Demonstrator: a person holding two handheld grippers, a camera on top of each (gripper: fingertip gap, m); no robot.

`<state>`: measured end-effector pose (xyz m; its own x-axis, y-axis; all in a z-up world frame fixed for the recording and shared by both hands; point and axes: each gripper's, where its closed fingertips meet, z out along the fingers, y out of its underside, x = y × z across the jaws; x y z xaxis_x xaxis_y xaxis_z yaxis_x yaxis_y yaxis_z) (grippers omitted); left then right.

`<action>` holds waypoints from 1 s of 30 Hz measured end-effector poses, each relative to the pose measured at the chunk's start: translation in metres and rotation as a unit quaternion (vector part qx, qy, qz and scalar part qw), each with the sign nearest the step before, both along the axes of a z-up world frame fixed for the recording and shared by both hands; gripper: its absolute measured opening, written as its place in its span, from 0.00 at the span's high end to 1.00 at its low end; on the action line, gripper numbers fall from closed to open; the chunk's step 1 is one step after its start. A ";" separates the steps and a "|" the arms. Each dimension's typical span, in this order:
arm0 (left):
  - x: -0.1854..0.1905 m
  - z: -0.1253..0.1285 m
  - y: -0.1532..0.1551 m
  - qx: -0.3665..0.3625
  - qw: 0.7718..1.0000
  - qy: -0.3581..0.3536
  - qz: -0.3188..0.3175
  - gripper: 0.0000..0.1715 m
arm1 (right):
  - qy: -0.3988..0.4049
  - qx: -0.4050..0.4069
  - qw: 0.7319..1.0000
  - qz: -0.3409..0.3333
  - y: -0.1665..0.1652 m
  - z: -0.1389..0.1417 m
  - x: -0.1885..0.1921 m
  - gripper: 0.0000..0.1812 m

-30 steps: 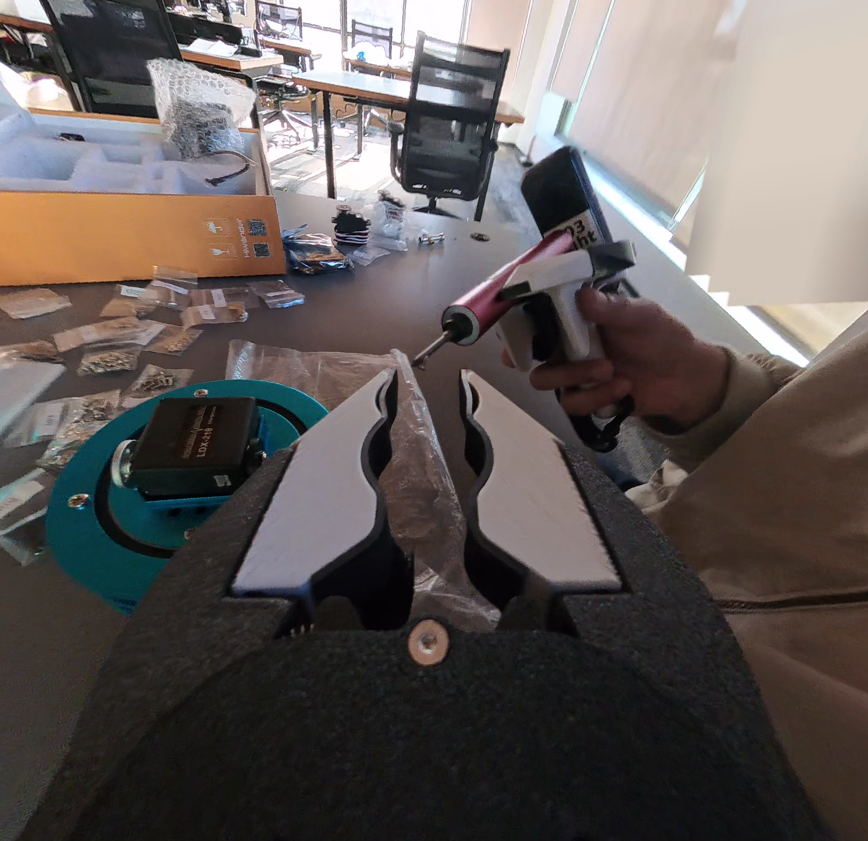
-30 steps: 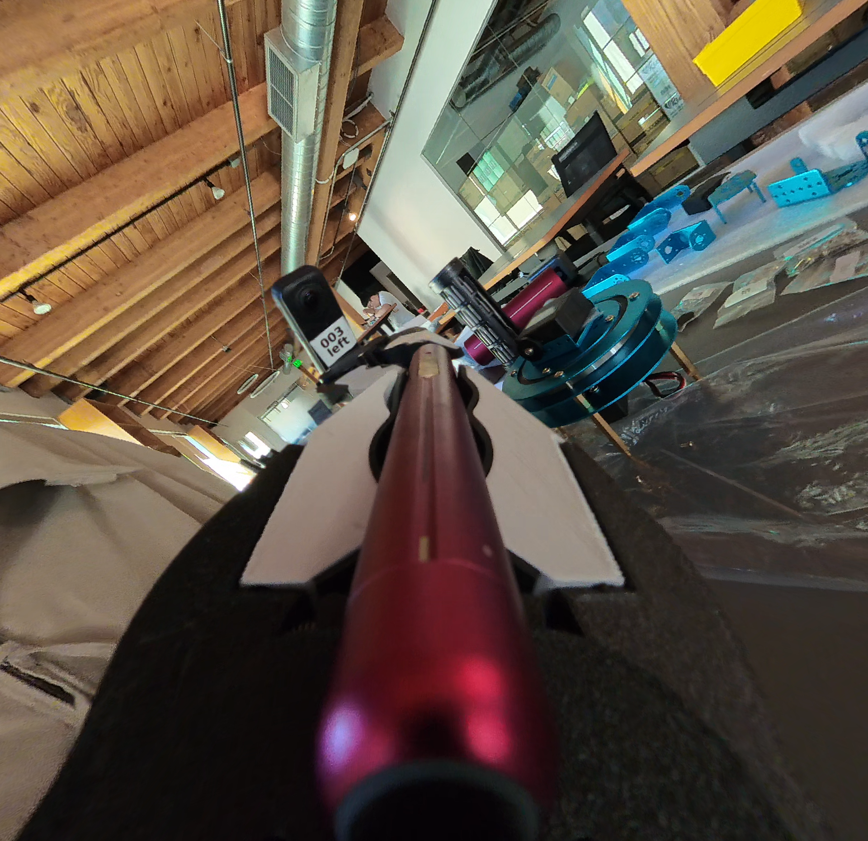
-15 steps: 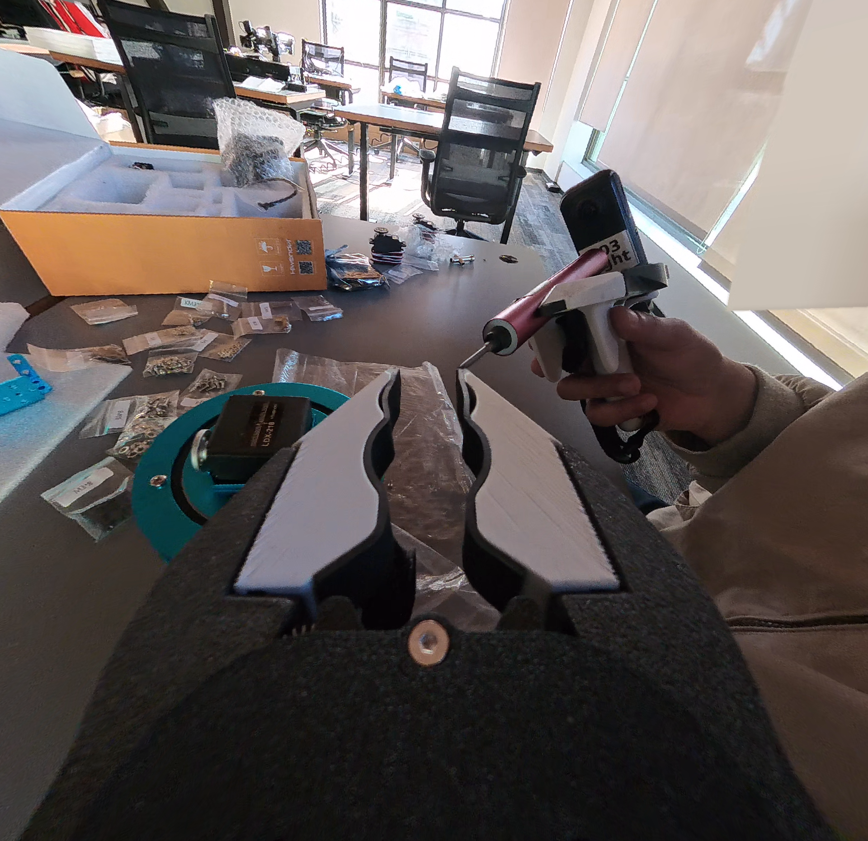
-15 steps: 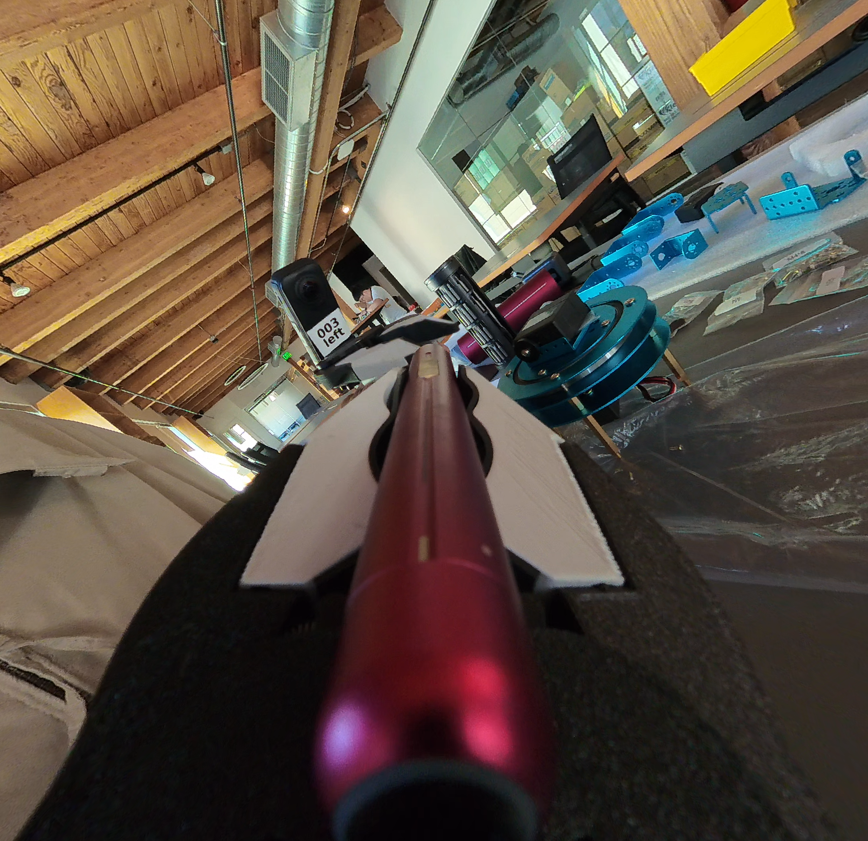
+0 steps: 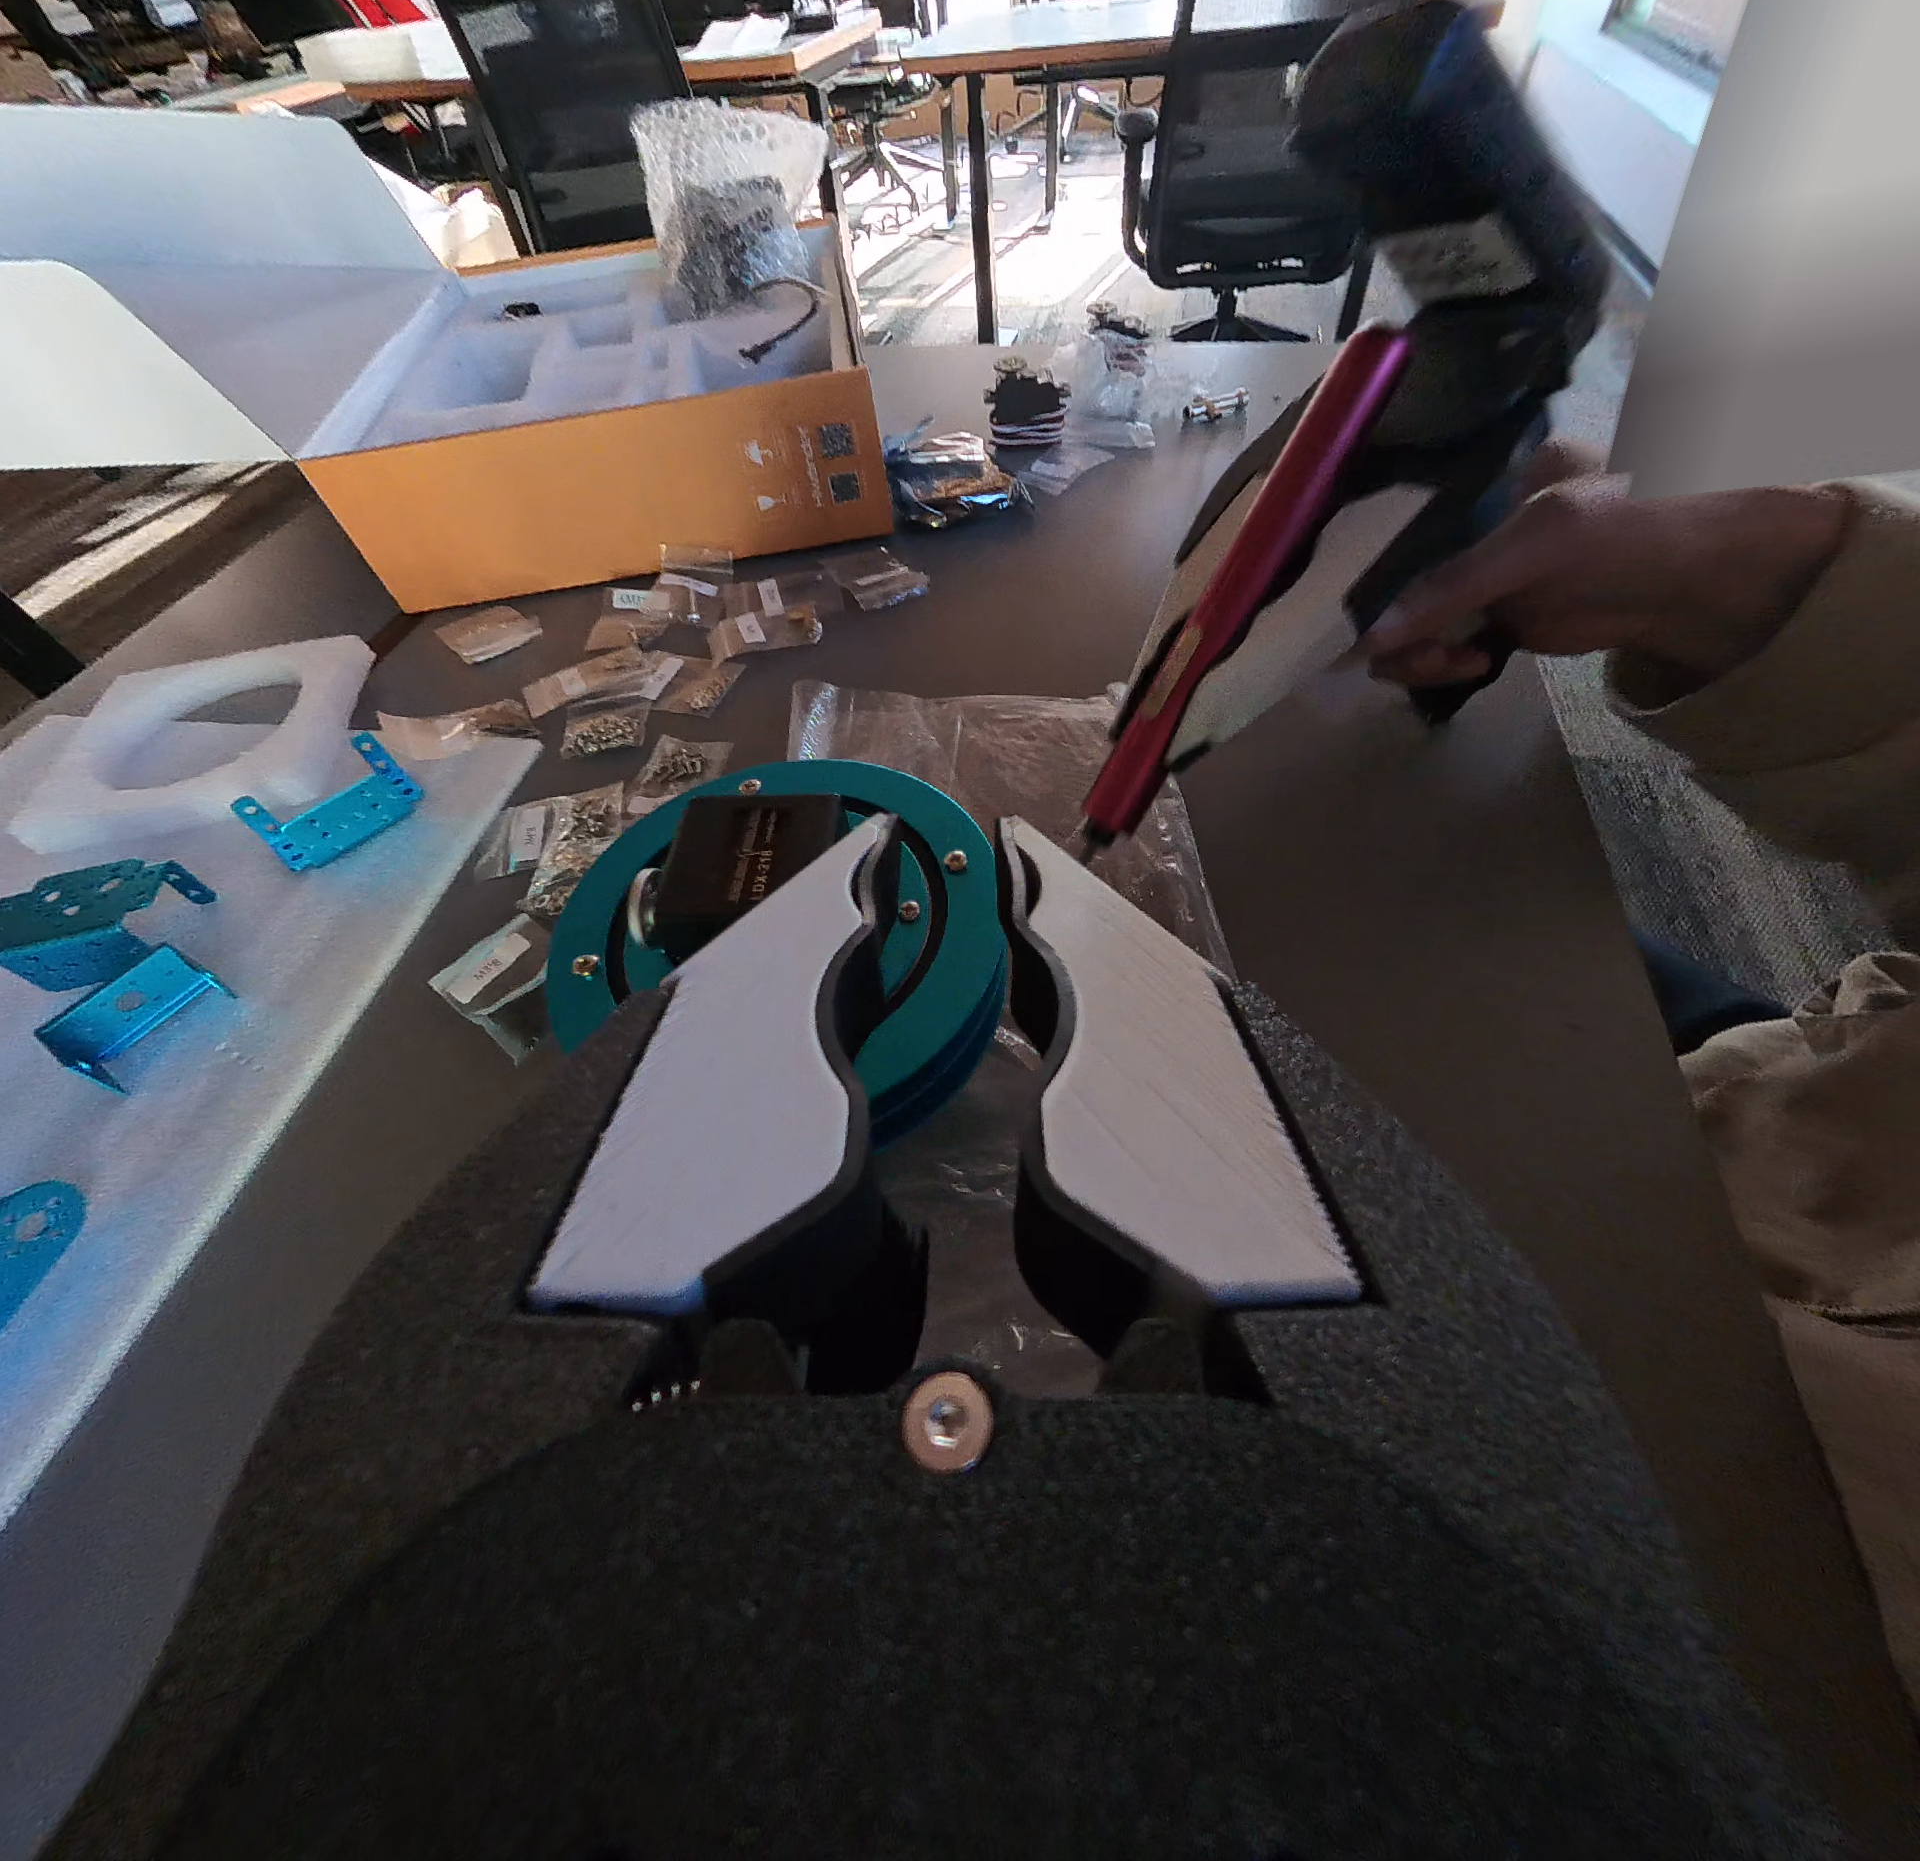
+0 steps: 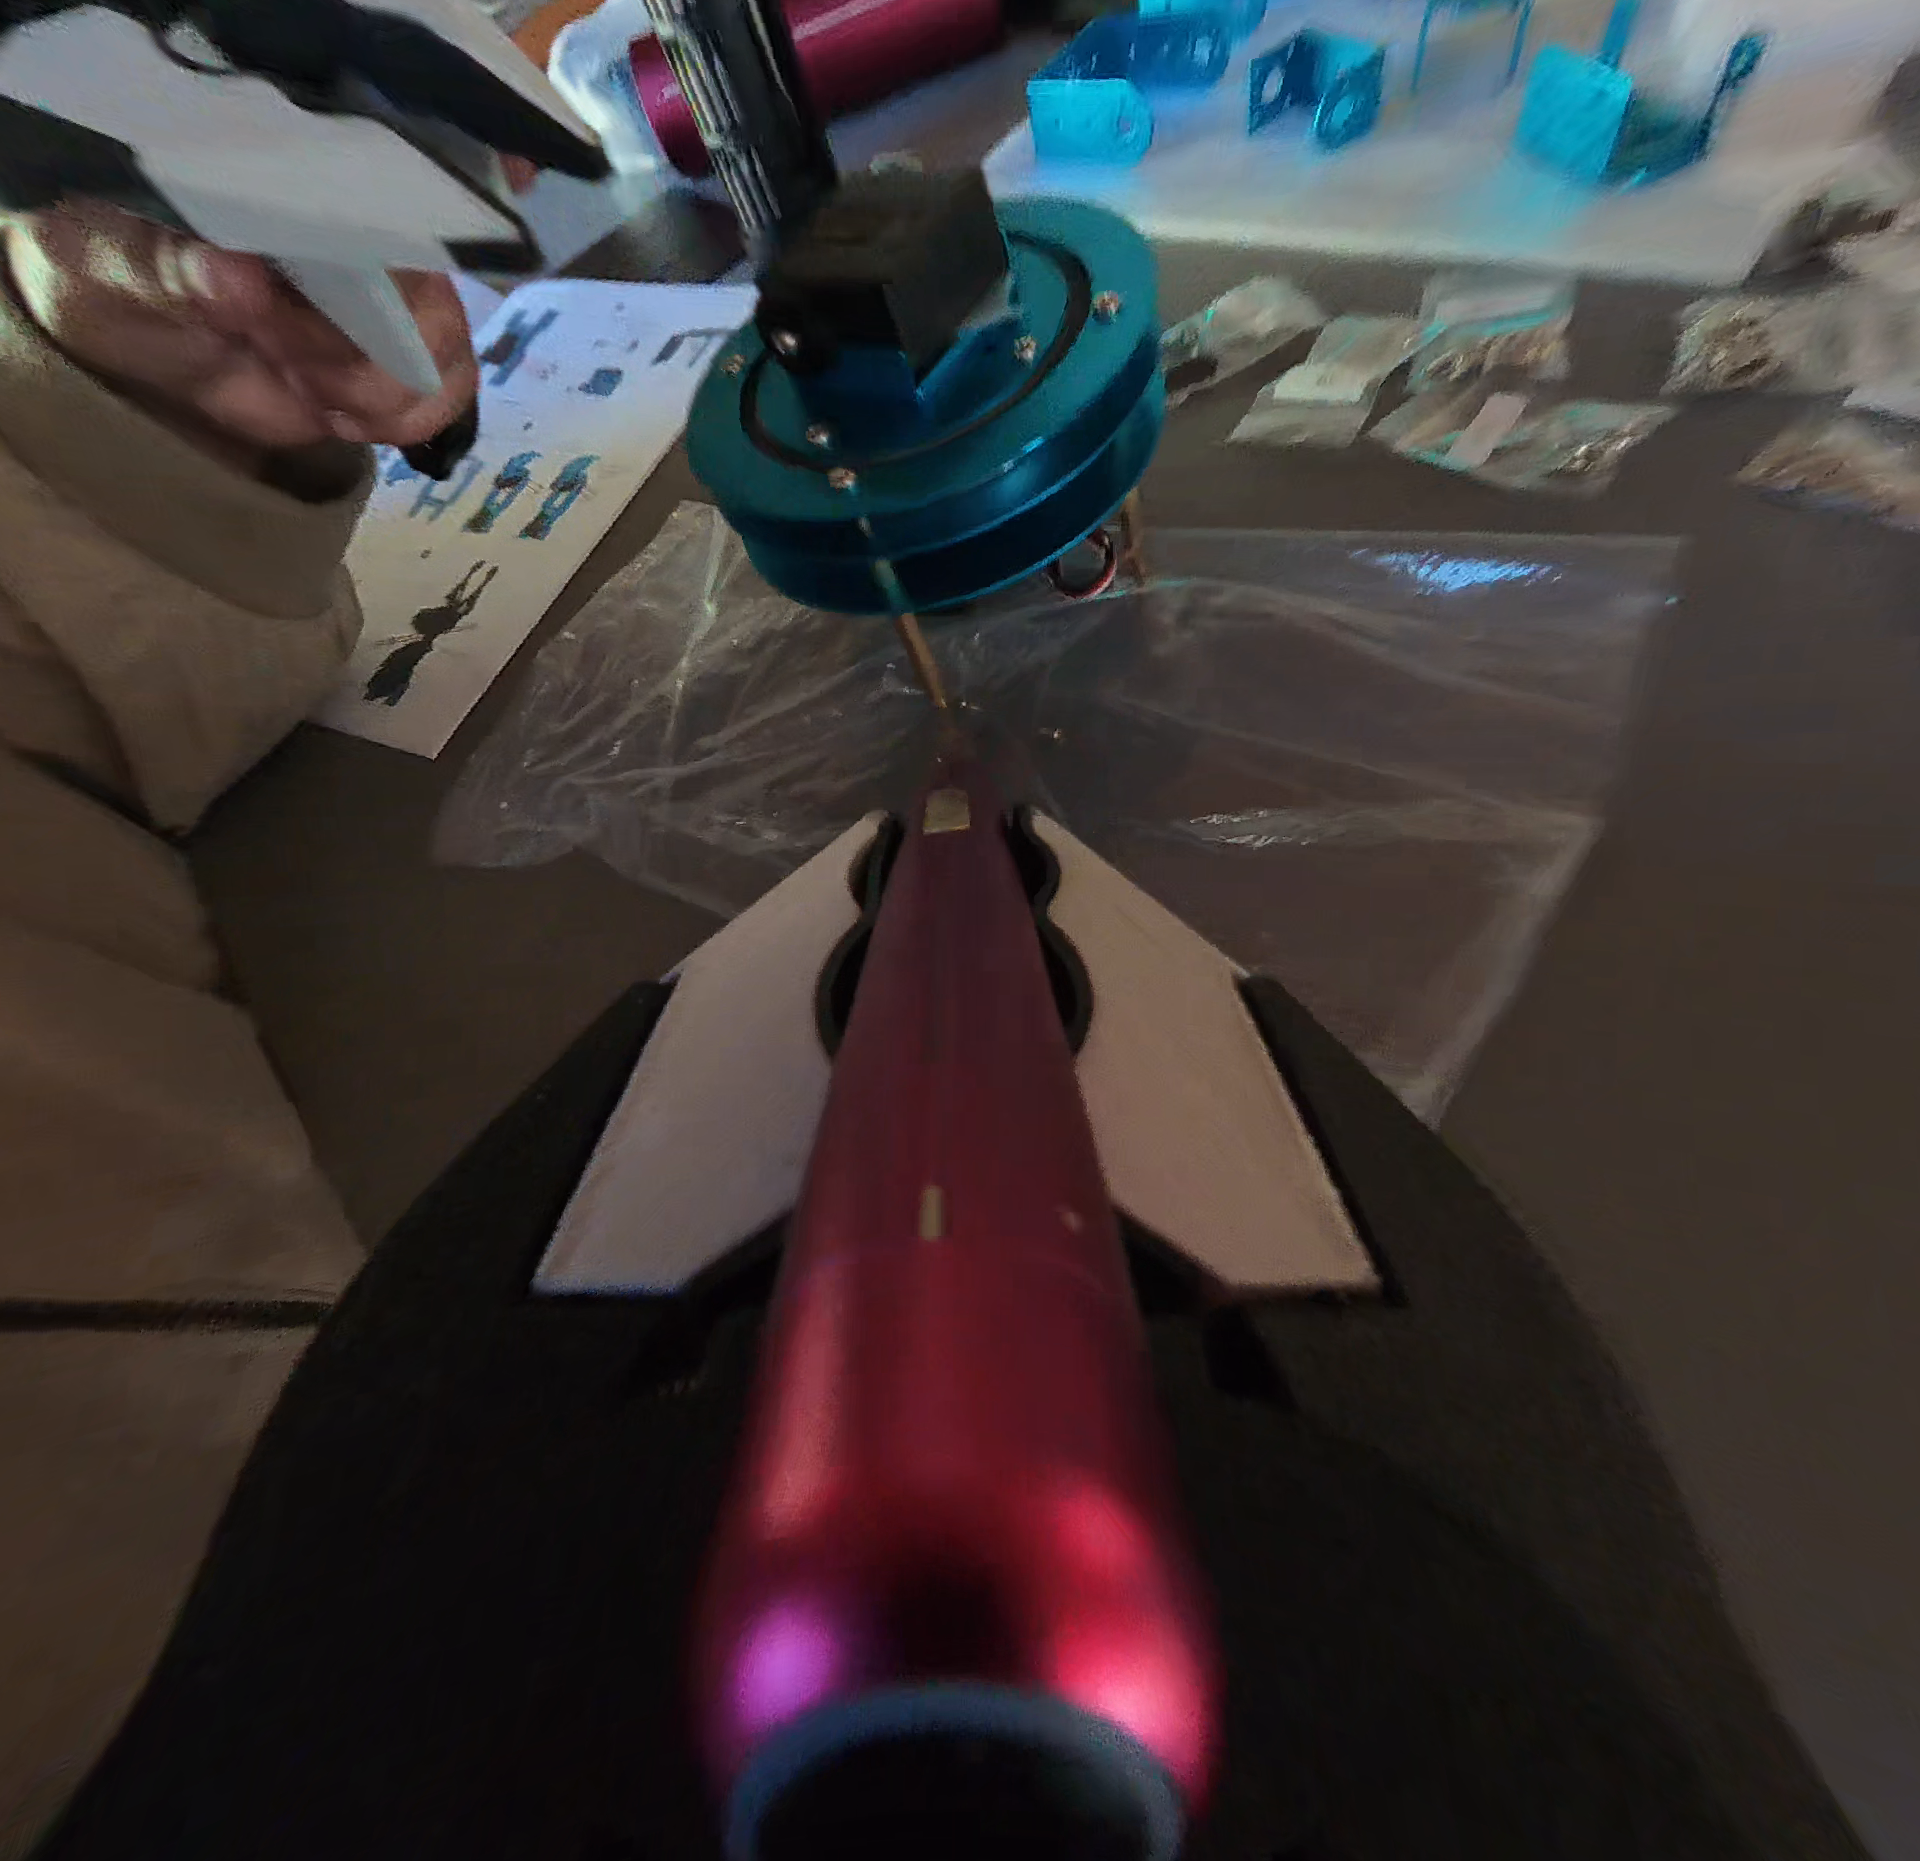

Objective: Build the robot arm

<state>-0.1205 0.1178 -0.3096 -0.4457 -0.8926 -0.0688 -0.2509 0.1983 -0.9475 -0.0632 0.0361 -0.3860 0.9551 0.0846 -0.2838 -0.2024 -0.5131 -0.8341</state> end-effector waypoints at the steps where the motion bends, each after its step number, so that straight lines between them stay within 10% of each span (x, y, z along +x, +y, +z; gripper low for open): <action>1: 0.000 0.001 0.001 -0.002 1.000 -0.002 0.001 0.91 | 0.009 -0.008 1.000 0.001 0.005 -0.005 0.003 0.89; 21: -0.002 -0.011 -0.002 0.020 1.000 0.012 -0.010 0.91 | -0.009 -0.023 0.999 0.042 0.013 -0.006 -0.004 0.89; 30: -0.008 -0.040 -0.033 0.060 0.994 0.068 -0.061 0.90 | 0.027 0.049 0.997 0.049 -0.001 0.037 -0.019 0.89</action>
<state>-0.1289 0.0853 -0.3498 -0.5625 -0.8203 -0.1030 -0.3424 0.3445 -0.8741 -0.0824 0.0351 -0.3485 0.9242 0.2074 -0.3206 -0.2015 -0.4485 -0.8708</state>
